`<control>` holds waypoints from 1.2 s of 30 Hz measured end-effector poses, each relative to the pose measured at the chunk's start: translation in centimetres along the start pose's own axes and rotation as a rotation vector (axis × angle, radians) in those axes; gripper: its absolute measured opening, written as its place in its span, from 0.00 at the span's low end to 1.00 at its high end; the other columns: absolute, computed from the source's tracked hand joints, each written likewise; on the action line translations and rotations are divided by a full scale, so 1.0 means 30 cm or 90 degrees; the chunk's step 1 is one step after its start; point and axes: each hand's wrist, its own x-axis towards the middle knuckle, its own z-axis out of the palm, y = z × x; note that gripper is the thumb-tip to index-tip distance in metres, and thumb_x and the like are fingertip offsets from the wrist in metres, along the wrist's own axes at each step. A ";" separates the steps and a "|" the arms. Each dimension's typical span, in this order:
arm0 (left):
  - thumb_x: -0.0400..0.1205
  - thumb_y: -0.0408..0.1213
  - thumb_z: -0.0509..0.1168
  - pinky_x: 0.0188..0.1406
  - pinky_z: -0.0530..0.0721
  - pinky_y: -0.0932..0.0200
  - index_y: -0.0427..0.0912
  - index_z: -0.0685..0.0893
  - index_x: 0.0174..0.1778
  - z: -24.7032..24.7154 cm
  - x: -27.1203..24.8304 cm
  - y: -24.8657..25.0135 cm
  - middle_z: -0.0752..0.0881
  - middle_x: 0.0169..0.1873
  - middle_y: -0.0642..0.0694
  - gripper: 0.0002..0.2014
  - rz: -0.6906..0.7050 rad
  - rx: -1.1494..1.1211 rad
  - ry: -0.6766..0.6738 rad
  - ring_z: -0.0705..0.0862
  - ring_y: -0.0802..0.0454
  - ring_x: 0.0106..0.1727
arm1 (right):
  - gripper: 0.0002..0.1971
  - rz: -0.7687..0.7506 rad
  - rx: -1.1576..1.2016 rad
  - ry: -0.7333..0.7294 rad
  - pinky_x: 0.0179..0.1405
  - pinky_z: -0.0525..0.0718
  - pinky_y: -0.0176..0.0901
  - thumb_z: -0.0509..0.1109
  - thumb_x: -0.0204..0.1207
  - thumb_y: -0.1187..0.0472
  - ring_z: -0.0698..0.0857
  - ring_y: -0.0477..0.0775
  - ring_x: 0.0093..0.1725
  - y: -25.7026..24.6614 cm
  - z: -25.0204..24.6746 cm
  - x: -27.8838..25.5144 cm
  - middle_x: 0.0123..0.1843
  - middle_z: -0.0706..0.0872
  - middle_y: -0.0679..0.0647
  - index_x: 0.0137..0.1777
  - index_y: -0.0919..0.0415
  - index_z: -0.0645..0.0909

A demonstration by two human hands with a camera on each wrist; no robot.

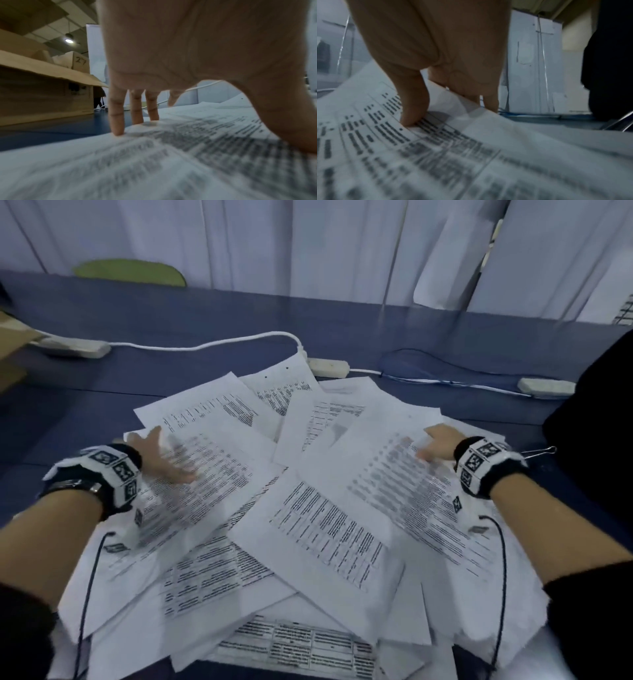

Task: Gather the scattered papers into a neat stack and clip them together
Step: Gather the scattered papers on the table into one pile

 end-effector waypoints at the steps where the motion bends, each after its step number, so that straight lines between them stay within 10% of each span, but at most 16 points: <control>1: 0.53 0.68 0.74 0.80 0.60 0.41 0.46 0.41 0.83 0.000 0.007 0.006 0.50 0.82 0.33 0.69 -0.001 0.017 0.003 0.53 0.35 0.83 | 0.35 -0.006 -0.020 -0.015 0.76 0.61 0.42 0.66 0.78 0.58 0.60 0.59 0.82 -0.012 0.016 -0.005 0.83 0.57 0.61 0.80 0.66 0.55; 4: 0.43 0.72 0.75 0.80 0.61 0.46 0.39 0.47 0.82 0.003 0.018 0.021 0.56 0.82 0.36 0.76 0.019 -0.014 -0.060 0.59 0.39 0.82 | 0.31 -0.042 -0.086 -0.008 0.73 0.66 0.42 0.61 0.80 0.59 0.66 0.60 0.79 -0.032 0.066 -0.033 0.82 0.62 0.60 0.81 0.62 0.56; 9: 0.76 0.47 0.70 0.73 0.68 0.52 0.29 0.76 0.69 -0.044 0.020 0.043 0.76 0.72 0.33 0.31 0.076 -0.069 0.022 0.74 0.39 0.73 | 0.29 -0.034 -0.130 -0.052 0.63 0.74 0.45 0.64 0.77 0.57 0.74 0.62 0.71 -0.038 0.056 -0.080 0.71 0.75 0.63 0.77 0.62 0.63; 15: 0.77 0.55 0.65 0.81 0.58 0.53 0.31 0.67 0.76 -0.093 -0.033 0.097 0.68 0.78 0.36 0.39 0.131 -0.108 -0.034 0.66 0.42 0.79 | 0.33 -0.052 0.038 -0.020 0.70 0.64 0.38 0.65 0.80 0.57 0.64 0.59 0.80 -0.048 -0.050 -0.043 0.82 0.62 0.63 0.79 0.70 0.57; 19: 0.51 0.61 0.79 0.70 0.67 0.58 0.39 0.76 0.68 -0.054 -0.085 0.137 0.78 0.69 0.47 0.50 0.229 -0.155 -0.114 0.75 0.48 0.70 | 0.34 -0.060 0.050 -0.043 0.76 0.61 0.44 0.64 0.80 0.55 0.61 0.59 0.81 -0.067 -0.007 0.029 0.83 0.58 0.61 0.80 0.67 0.54; 22: 0.68 0.47 0.76 0.79 0.63 0.50 0.40 0.70 0.74 0.016 -0.088 0.174 0.73 0.75 0.46 0.39 0.232 -0.181 -0.144 0.72 0.46 0.74 | 0.32 -0.055 0.044 -0.064 0.75 0.64 0.45 0.67 0.78 0.55 0.65 0.60 0.79 -0.083 0.039 0.064 0.81 0.65 0.61 0.79 0.65 0.61; 26: 0.68 0.42 0.77 0.73 0.71 0.51 0.38 0.78 0.66 0.034 -0.075 0.188 0.82 0.66 0.42 0.31 0.234 -0.154 -0.121 0.79 0.44 0.67 | 0.26 -0.066 0.069 -0.061 0.69 0.72 0.48 0.71 0.73 0.60 0.74 0.63 0.72 -0.104 0.049 0.078 0.72 0.77 0.64 0.71 0.66 0.74; 29: 0.75 0.33 0.71 0.63 0.75 0.53 0.31 0.78 0.66 -0.013 -0.070 0.174 0.81 0.66 0.32 0.23 0.186 -0.143 0.067 0.78 0.38 0.67 | 0.16 -0.079 0.039 -0.058 0.55 0.76 0.44 0.74 0.71 0.60 0.81 0.59 0.58 -0.078 0.053 0.082 0.53 0.85 0.56 0.59 0.57 0.83; 32: 0.75 0.35 0.70 0.66 0.75 0.49 0.31 0.74 0.71 -0.072 -0.061 0.106 0.77 0.69 0.32 0.28 0.119 -0.142 0.157 0.76 0.35 0.69 | 0.15 -0.065 0.030 -0.051 0.30 0.64 0.34 0.75 0.69 0.58 0.69 0.46 0.33 -0.040 0.055 0.096 0.30 0.68 0.44 0.30 0.47 0.71; 36: 0.70 0.41 0.77 0.63 0.76 0.53 0.29 0.80 0.63 -0.080 -0.049 0.032 0.84 0.62 0.33 0.29 0.112 -0.154 0.000 0.82 0.40 0.60 | 0.16 -0.058 0.025 -0.062 0.43 0.68 0.37 0.75 0.70 0.59 0.72 0.49 0.49 -0.009 0.053 0.097 0.44 0.74 0.51 0.52 0.69 0.82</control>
